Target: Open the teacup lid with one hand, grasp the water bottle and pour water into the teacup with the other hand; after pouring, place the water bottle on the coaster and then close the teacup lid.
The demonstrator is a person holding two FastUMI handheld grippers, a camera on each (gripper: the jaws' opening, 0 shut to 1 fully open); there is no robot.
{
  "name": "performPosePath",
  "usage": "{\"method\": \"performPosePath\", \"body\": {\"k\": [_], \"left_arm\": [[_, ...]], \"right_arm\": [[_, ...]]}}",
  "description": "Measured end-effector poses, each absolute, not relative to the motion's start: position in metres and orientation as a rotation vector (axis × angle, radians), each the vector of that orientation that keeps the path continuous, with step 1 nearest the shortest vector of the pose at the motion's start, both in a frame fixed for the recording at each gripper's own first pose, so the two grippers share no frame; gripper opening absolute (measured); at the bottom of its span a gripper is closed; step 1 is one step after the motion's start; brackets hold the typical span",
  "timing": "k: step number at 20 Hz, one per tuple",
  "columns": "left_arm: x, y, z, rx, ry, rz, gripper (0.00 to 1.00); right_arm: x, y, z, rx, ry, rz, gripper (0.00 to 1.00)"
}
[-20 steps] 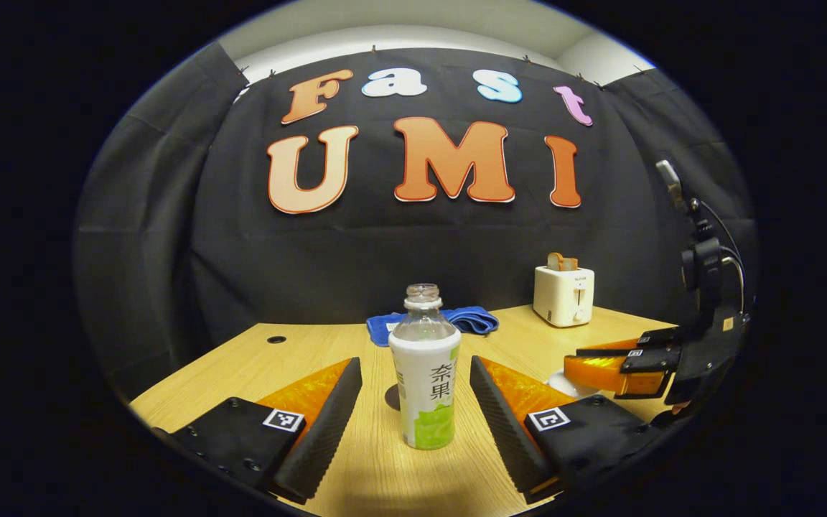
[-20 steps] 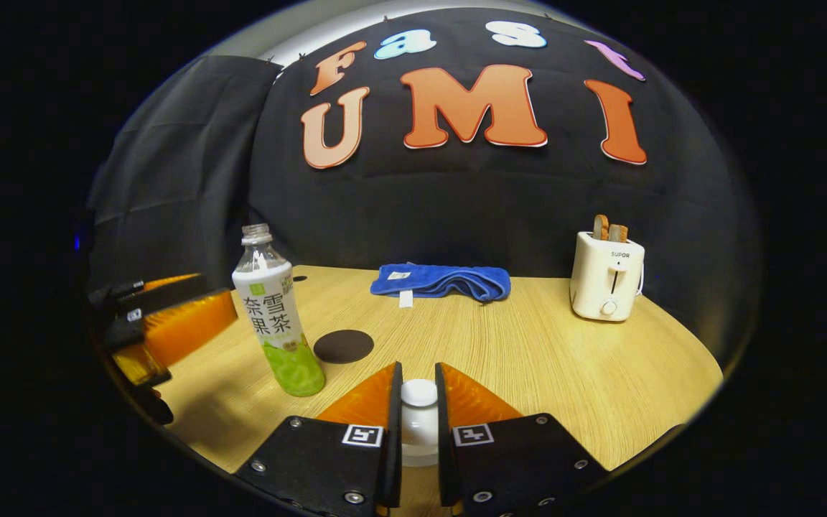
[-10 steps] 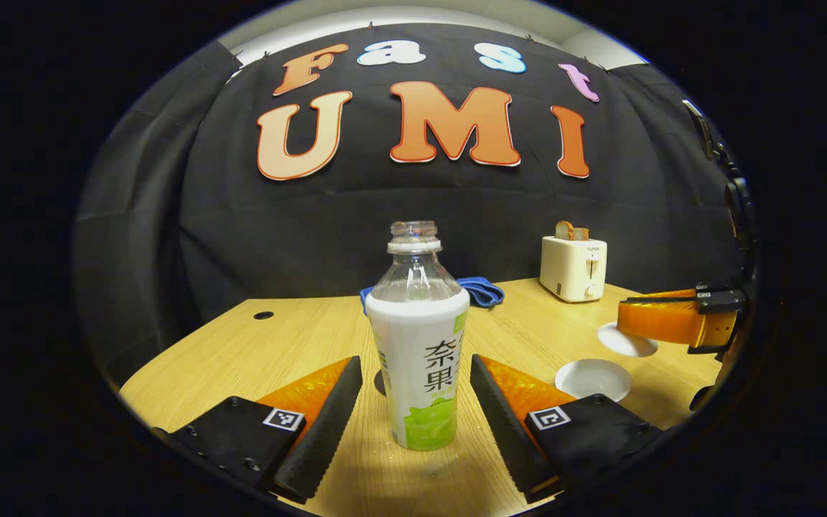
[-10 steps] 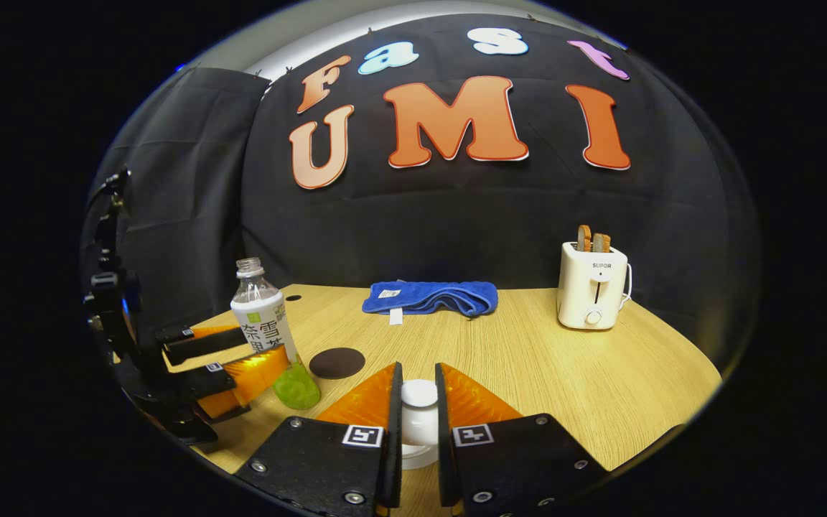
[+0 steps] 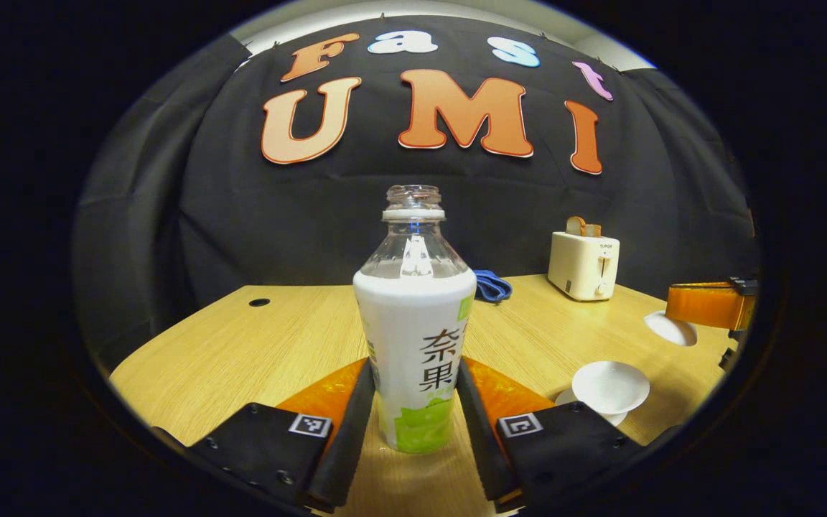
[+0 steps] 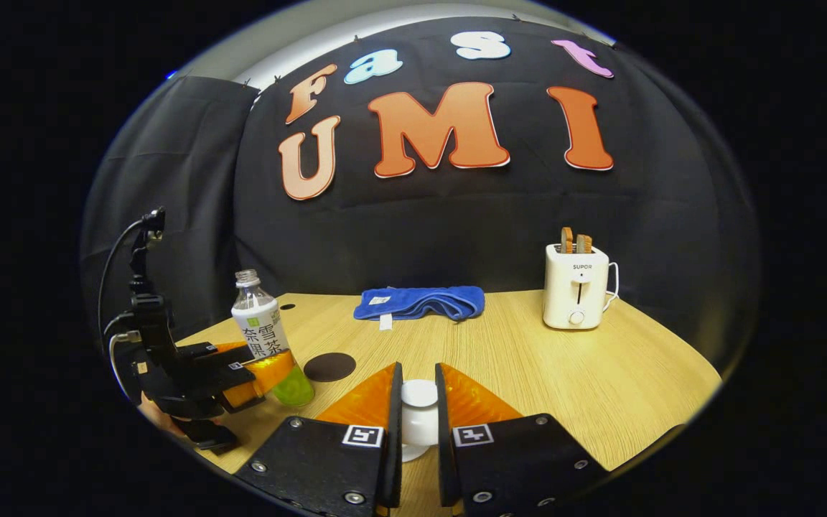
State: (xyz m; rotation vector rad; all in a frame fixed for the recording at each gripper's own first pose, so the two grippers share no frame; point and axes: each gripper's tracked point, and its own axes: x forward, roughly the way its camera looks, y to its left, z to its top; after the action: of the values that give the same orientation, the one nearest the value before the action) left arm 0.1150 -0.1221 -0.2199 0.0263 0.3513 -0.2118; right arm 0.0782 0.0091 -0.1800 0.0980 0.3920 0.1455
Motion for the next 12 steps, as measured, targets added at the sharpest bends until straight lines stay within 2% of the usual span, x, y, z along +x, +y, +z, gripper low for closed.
{"method": "performPosePath", "body": {"k": [12], "left_arm": [[0.121, -0.104, -0.207, 0.45, 0.352, -0.224, 0.67]], "right_arm": [[0.074, -0.026, -0.163, 0.144, 0.36, 0.097, 0.21]]}}
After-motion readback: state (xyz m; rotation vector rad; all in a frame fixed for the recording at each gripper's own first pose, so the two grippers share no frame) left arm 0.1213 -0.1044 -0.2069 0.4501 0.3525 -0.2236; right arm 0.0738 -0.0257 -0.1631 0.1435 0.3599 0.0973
